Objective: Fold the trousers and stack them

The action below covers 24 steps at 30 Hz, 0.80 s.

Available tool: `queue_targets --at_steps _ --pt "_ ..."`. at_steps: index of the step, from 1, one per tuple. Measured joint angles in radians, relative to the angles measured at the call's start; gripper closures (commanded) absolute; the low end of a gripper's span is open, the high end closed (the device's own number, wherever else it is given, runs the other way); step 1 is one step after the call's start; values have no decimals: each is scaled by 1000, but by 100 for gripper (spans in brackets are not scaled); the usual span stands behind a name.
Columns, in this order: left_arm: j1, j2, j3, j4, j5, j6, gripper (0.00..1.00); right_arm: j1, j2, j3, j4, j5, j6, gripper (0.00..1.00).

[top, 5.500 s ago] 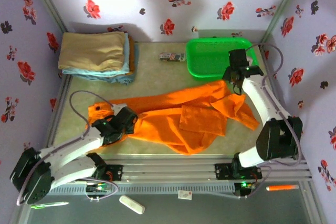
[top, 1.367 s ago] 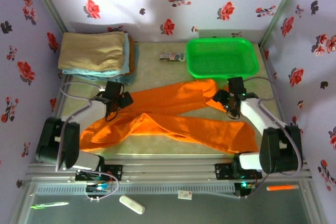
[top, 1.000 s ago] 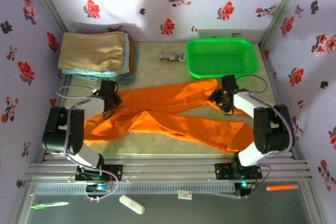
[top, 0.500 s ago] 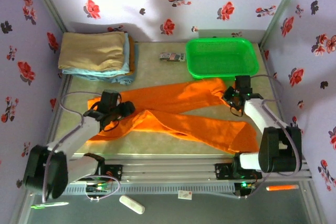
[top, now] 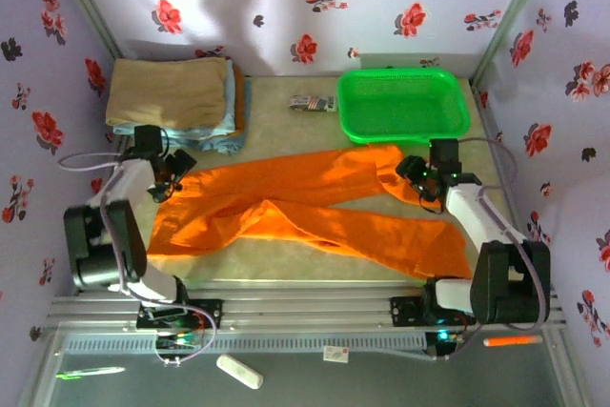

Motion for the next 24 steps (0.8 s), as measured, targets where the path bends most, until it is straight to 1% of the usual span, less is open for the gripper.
queue_targets --at_steps 3,7,8,9,14,16,18,20,21,23,24 --pt "0 90 16 5 17 11 46 -4 -34 -3 0 -1 0 32" --pt "2 133 31 14 37 19 91 -10 -63 -3 1 -11 0 32" --pt "2 137 33 16 42 19 98 -11 -64 -3 1 -14 0 32" --pt "2 136 36 19 51 19 100 -12 -64 -4 1 -19 0 32" --pt "1 114 21 40 64 23 100 -15 -68 -4 1 -27 0 32" --pt "-10 77 2 31 64 24 100 -15 -72 -4 1 -30 0 32" --pt "-41 19 -10 4 56 24 100 -15 -79 -5 1 -31 0 32" --pt "-108 -71 -16 -29 34 27 100 -15 -88 -6 1 -31 0 32" --pt "-164 -129 -18 -48 16 27 100 -15 -93 -6 1 -33 0 32" --pt "-297 -247 -36 -60 -30 21 100 -15 -100 -6 1 -37 0 32" --pt "-398 -319 -61 -60 -56 4 100 -16 -103 -8 2 -39 0 32"
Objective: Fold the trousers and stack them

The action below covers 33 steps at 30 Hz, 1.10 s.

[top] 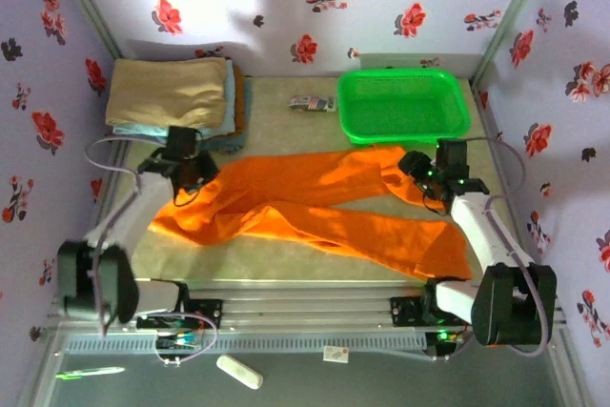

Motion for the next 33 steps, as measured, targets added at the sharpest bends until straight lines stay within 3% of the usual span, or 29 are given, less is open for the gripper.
queue_targets --at_steps 1,2,4,5,9,10,12,14,19,23,27,33 --pt "-89 -59 -31 1 -22 -21 100 0 -1 -1 1 -3 0 32" --pt "-185 -113 -71 3 -43 -49 91 -1 -1 -3 2 -6 0 31" --pt "-372 -192 -170 8 -87 -115 62 -1 -1 -8 8 -10 3 31" --pt "-465 -217 -226 10 -110 -158 42 -1 -1 -12 12 -14 3 30" --pt "-831 -228 -352 -48 -203 -305 6 -1 -1 -17 16 -26 4 29" --pt "-892 -229 -348 -64 -224 -321 1 -1 -2 -17 18 -28 5 29" --pt "-999 -230 -289 -121 -274 -334 0 -1 -3 -17 20 -29 7 29" --pt "-1051 -234 -201 -170 -311 -331 0 -1 -6 -17 21 -29 8 29" --pt "-1062 -291 55 -301 -451 -298 0 -1 -31 -20 23 -30 9 28" --pt "-883 -359 133 -406 -529 -296 0 -1 -36 -36 30 -37 10 28" --pt "-668 -421 40 -498 -537 -350 0 -1 -35 -47 40 -50 11 28" --pt "-505 -547 -201 -550 -418 -456 7 -1 -26 -55 75 -74 22 28"
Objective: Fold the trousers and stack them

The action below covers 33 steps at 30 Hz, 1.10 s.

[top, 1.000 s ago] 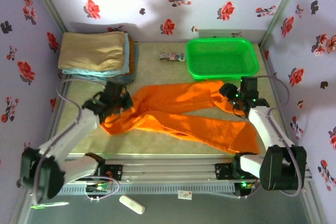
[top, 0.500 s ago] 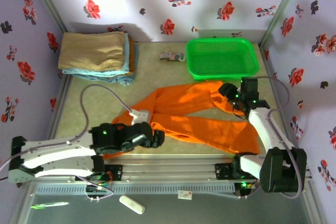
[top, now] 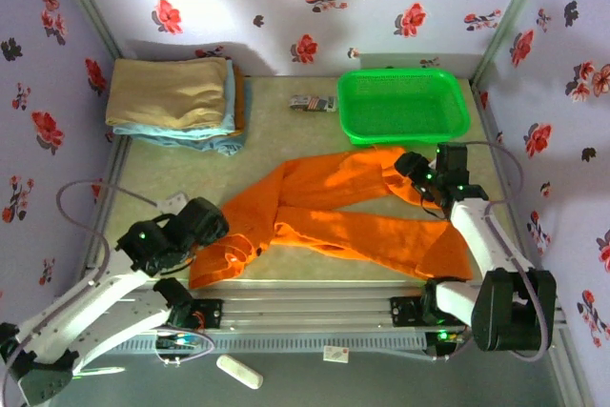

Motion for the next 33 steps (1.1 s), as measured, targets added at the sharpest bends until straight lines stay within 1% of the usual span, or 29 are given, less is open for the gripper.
queue_targets --at_steps 4,8,13,15,16,19,22,26,28,29,33 --pt "44 -68 -127 71 99 -60 9 0 13 -11 14 -11 7 28" --pt "103 -85 -206 192 177 -107 12 3 19 -16 26 -12 8 28" --pt "158 -63 -230 320 228 -148 17 3 19 -21 35 -12 8 29" --pt "169 -56 -230 355 237 -160 21 3 19 -25 37 -12 8 29" --pt "174 -54 -230 364 240 -165 24 3 19 -27 37 -12 8 29" --pt "192 -52 -243 401 247 -176 38 3 19 -29 37 -12 8 30" --pt "214 -52 -272 423 255 -182 55 3 19 -29 37 -12 8 30" --pt "239 -52 -297 436 263 -180 73 3 19 -29 38 -11 8 31" --pt "251 -52 -297 438 264 -170 89 3 19 -29 37 -11 8 31" --pt "261 -52 -297 439 266 -161 100 3 19 -29 38 -11 8 31" --pt "313 -48 -288 432 270 -108 100 3 18 -29 38 -11 8 32"
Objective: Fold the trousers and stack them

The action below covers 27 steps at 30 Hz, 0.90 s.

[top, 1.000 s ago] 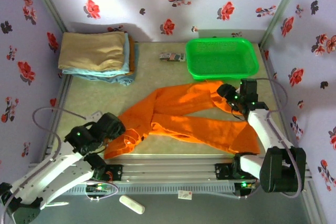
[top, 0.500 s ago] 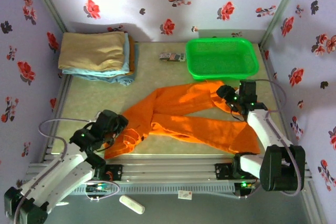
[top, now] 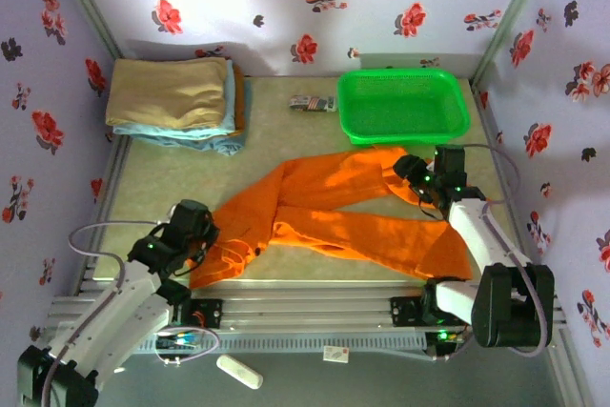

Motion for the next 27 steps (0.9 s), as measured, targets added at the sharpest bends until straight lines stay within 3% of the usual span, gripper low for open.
queue_targets --at_steps 7,12,19,27 --pt "172 53 141 -43 9 158 100 0 -2 0 0 0 0 32" --pt "299 184 335 -61 -23 343 100 0 -4 0 2 0 0 32" --pt "327 430 558 3 -208 591 100 0 -4 -6 13 -3 0 33" --pt "405 713 763 89 -287 795 100 0 -5 -14 14 -6 1 33"
